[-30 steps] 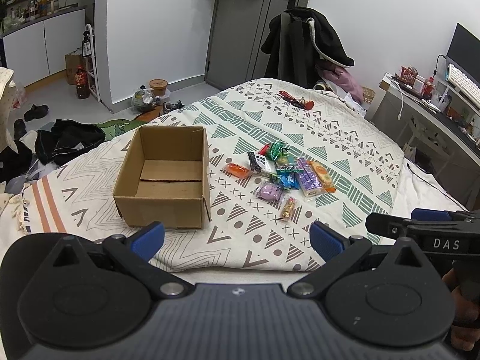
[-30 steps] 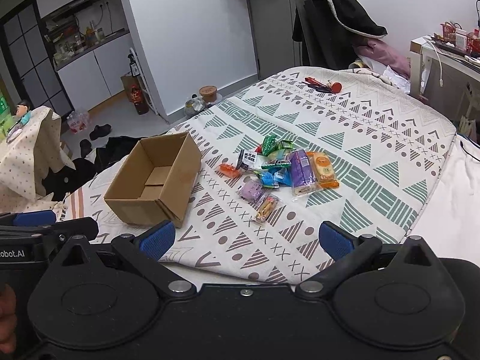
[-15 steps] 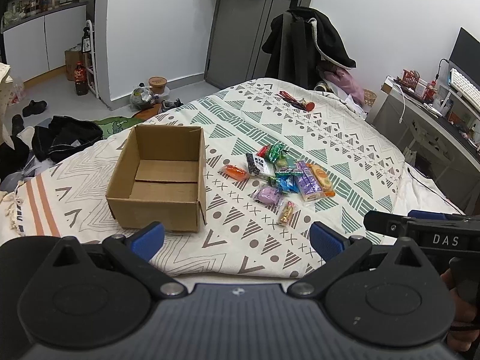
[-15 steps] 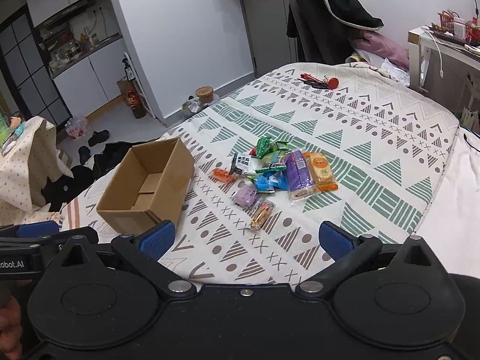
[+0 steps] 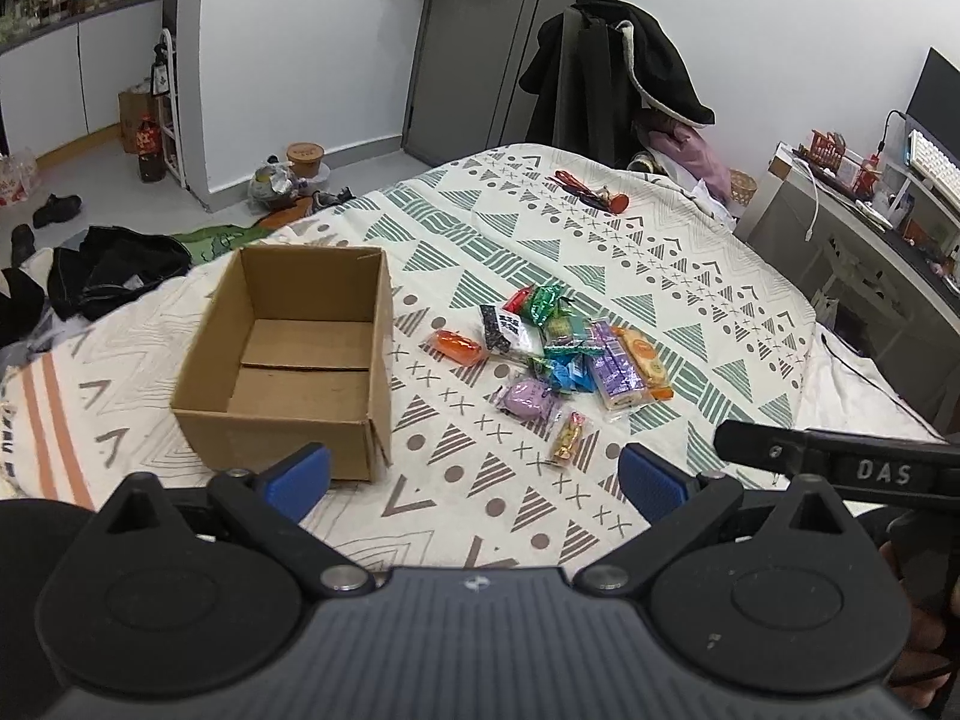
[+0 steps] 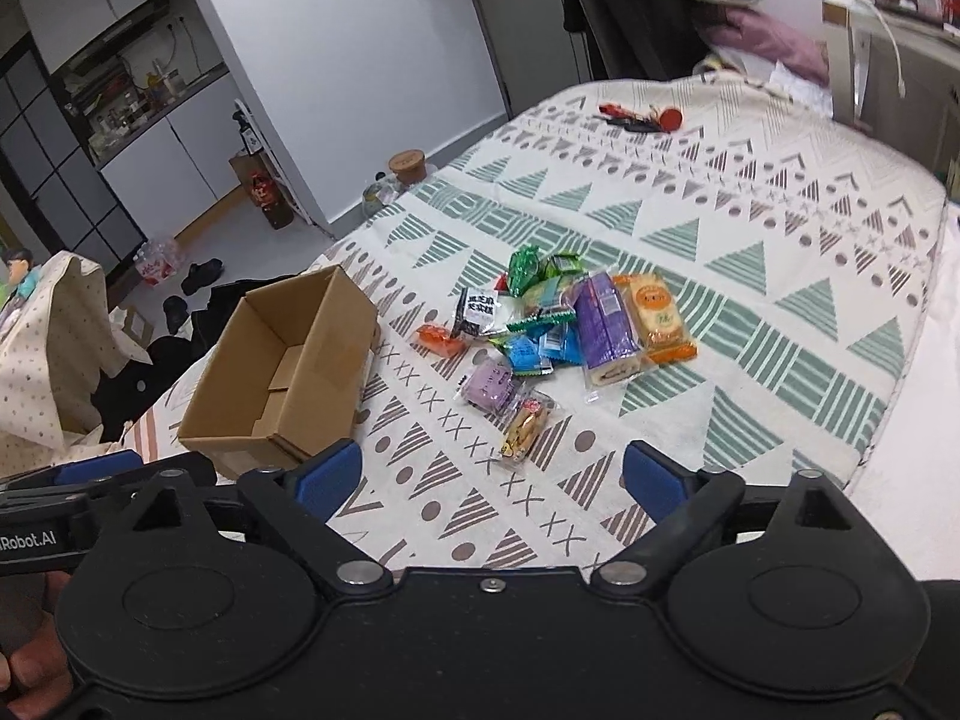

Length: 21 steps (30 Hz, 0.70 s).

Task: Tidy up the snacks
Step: 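Grasp the small bar snack with the right tool while the left tool grasps the pink round candy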

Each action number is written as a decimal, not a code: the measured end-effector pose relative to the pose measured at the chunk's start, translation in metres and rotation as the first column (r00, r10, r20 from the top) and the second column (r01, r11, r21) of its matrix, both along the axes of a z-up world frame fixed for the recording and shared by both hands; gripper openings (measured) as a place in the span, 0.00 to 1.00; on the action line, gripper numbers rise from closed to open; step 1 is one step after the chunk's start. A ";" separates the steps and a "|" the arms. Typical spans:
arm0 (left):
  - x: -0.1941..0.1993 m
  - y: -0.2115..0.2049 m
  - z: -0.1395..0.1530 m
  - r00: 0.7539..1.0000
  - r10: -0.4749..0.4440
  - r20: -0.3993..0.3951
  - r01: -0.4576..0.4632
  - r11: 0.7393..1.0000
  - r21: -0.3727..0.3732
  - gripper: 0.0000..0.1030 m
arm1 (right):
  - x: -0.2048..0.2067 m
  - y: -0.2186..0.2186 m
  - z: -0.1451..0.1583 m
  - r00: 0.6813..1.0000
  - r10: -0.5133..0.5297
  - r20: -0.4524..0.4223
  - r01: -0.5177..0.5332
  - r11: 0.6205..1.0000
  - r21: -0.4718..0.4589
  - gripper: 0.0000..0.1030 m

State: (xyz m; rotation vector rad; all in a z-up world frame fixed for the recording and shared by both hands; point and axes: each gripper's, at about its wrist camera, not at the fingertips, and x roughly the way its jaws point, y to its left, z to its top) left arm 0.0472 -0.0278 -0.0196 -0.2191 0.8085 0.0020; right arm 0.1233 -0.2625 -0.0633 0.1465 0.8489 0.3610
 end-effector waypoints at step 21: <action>0.085 -0.022 -0.049 0.998 0.004 -0.061 -0.007 0.999 -0.045 0.78 | 0.087 -0.012 -0.077 0.963 -0.074 -0.258 0.125 0.974 0.186 0.53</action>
